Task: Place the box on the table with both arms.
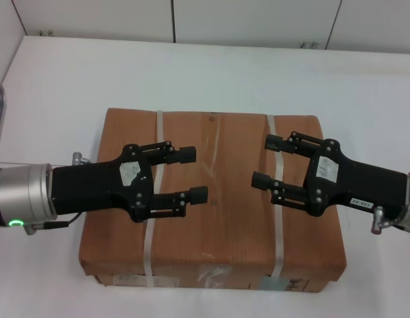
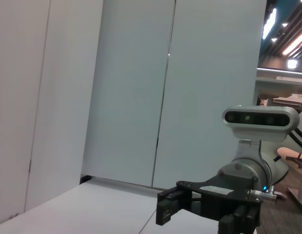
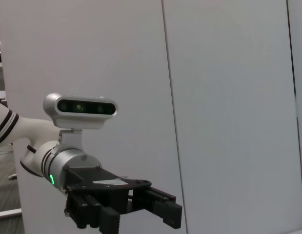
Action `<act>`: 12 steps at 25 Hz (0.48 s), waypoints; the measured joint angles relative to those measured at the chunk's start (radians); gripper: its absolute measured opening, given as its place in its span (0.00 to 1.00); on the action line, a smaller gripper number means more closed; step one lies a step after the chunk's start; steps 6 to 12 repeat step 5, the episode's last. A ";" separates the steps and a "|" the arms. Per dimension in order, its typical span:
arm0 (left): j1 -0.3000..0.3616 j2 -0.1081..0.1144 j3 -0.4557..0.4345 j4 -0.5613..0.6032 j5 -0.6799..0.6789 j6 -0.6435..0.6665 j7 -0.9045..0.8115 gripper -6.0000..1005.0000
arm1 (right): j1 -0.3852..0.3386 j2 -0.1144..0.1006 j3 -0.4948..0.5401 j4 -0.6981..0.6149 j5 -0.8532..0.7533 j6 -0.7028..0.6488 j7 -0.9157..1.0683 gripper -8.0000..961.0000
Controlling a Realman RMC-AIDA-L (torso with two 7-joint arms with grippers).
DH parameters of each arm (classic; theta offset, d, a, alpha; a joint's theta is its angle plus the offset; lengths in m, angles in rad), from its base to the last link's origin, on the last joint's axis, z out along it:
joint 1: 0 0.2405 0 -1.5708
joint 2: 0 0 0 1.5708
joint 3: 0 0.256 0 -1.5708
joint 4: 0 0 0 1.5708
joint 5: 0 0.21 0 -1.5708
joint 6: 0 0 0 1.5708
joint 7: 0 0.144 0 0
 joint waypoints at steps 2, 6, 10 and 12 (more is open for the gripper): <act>0.000 -0.002 0.000 0.000 0.000 0.000 0.003 0.74 | 0.000 0.000 0.002 0.000 0.000 0.000 -0.001 0.76; 0.001 -0.003 0.000 0.000 0.000 0.000 0.003 0.74 | 0.000 0.000 0.002 -0.001 0.001 -0.001 -0.002 0.76; 0.001 -0.003 0.000 0.000 0.000 0.000 0.003 0.74 | 0.000 0.000 0.002 -0.001 0.001 -0.001 -0.002 0.76; 0.001 -0.003 0.000 0.000 0.000 0.000 0.003 0.74 | 0.000 0.000 0.002 -0.001 0.001 -0.001 -0.002 0.76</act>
